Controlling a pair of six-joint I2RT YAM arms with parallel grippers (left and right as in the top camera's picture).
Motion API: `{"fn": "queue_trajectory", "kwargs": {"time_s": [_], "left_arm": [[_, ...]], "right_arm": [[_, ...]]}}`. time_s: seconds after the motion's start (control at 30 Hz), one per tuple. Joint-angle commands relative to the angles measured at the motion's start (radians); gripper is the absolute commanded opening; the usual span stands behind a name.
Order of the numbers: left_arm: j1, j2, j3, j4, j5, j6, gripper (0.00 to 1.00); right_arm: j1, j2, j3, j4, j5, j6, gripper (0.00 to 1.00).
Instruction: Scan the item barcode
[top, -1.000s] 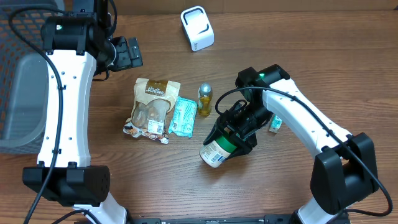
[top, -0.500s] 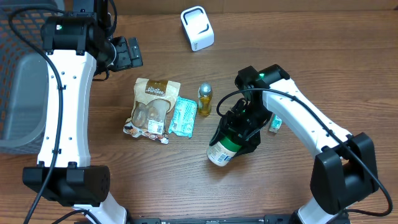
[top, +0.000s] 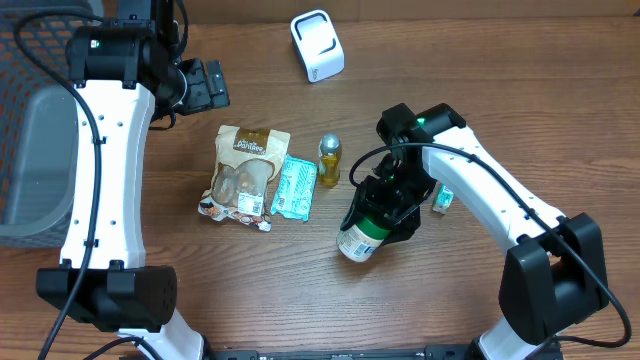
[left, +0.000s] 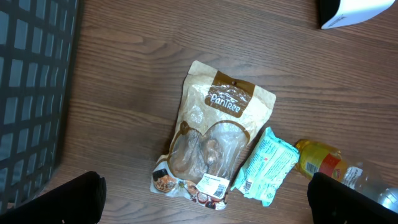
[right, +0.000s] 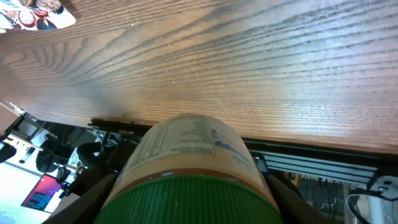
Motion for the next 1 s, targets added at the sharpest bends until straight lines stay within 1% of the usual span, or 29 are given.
{"fn": "queue_trajectory", "kwargs": {"time_s": [0.0, 0.23, 0.4, 0.53, 0.6, 0.63, 0.7, 0.73, 0.83, 0.97], "left_arm": [[-0.003, 0.002, 0.015, 0.001, 0.005, 0.011, 0.99], [-0.003, 0.002, 0.015, 0.001, 0.005, 0.011, 1.00], [-0.003, 0.002, 0.015, 0.001, 0.005, 0.011, 1.00], [-0.003, 0.002, 0.015, 0.002, 0.005, 0.011, 1.00], [-0.003, 0.002, 0.015, 0.001, 0.005, 0.011, 1.00], [-0.003, 0.002, 0.015, 0.001, 0.005, 0.011, 1.00], [-0.003, 0.002, 0.015, 0.002, 0.005, 0.011, 0.99], [-0.003, 0.002, 0.015, 0.002, 0.005, 0.011, 1.00], [-0.003, 0.002, 0.015, 0.002, 0.005, 0.011, 1.00], [-0.003, 0.002, 0.015, 0.002, 0.005, 0.011, 1.00]], "right_arm": [[0.002, -0.006, 0.028, 0.011, -0.009, -0.005, 0.47], [0.002, -0.006, 0.028, 0.018, -0.020, 0.003, 0.46], [0.002, -0.006, 0.028, 0.021, -0.096, 0.003, 0.45], [-0.003, -0.006, 0.028, 0.081, -0.107, 0.003, 0.46], [-0.010, -0.006, 0.028, 0.124, -0.065, 0.000, 0.45], [-0.014, -0.006, 0.028, 0.154, -0.021, -0.014, 0.43], [-0.025, -0.006, 0.028, 0.225, 0.091, -0.055, 0.25], [-0.031, -0.006, 0.028, 0.250, 0.158, -0.061, 0.18], [-0.050, -0.006, 0.028, 0.291, 0.299, -0.061, 0.17], [-0.083, -0.006, 0.028, 0.335, 0.416, -0.061, 0.17]]}}
